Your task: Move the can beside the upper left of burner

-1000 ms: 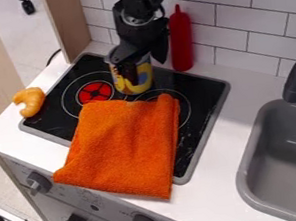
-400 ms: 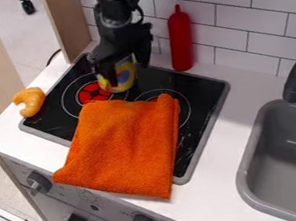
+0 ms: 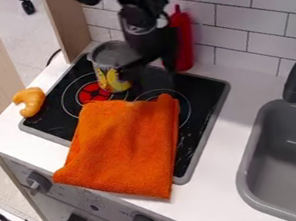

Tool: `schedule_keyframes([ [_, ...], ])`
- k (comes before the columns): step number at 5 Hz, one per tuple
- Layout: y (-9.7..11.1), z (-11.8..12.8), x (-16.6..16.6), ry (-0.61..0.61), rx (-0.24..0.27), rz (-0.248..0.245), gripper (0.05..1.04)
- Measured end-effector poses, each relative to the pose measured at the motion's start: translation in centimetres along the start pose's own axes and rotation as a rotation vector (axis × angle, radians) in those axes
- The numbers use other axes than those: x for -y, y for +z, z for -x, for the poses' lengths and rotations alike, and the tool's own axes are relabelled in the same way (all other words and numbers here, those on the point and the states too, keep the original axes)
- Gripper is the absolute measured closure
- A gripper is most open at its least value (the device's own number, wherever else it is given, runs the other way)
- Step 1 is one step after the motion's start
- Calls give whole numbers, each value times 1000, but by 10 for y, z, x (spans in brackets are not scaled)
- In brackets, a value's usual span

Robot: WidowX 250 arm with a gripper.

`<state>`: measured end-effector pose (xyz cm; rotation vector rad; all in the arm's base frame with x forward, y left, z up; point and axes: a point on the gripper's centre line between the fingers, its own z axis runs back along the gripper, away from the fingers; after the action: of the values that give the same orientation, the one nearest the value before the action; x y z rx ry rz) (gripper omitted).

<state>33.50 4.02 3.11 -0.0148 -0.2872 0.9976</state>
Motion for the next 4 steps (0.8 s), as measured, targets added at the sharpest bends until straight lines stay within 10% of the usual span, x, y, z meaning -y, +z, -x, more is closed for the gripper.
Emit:
schedule_keyframes([
  [2, 10, 38, -8, -411, -70, -33, 85],
  [4, 33, 16, -52, -869, -83, 56, 85],
])
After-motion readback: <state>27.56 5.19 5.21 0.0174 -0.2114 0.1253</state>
